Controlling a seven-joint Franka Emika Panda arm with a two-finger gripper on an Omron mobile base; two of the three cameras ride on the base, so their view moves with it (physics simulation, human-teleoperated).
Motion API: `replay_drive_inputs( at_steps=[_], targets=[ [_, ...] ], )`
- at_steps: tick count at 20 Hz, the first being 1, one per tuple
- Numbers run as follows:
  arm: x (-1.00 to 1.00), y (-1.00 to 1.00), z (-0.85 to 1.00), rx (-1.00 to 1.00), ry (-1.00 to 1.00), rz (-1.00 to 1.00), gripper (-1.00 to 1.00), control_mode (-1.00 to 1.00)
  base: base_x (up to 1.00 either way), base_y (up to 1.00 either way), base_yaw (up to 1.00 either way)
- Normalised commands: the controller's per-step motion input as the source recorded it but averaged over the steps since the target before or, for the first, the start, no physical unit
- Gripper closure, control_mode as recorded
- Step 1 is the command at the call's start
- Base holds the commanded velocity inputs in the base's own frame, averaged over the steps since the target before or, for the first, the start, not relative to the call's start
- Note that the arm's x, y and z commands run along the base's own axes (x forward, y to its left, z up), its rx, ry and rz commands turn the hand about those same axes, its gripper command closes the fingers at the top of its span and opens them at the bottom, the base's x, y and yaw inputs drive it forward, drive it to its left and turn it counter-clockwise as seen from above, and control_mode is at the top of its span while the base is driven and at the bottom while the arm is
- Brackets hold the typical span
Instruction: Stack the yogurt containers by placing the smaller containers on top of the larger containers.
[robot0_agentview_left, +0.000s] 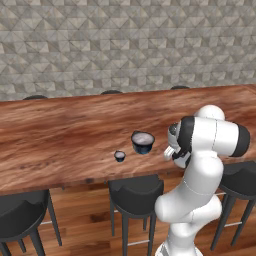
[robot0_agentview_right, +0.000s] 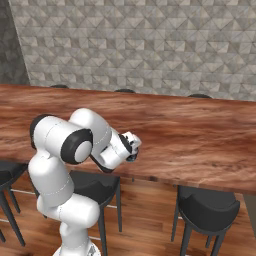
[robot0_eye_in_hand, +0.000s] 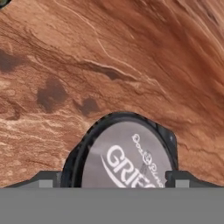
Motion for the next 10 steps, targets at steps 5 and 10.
replay_drive_inputs(
  at_steps=[5, 10],
  targets=[
    [0.00, 0.00, 0.00, 0.00, 0.00, 0.00, 1.00, -1.00, 0.00, 0.00, 0.00],
    [0.00, 0.00, -0.01, -0.02, -0.02, 0.00, 1.00, -1.00, 0.00, 0.00, 0.00]
  ],
)
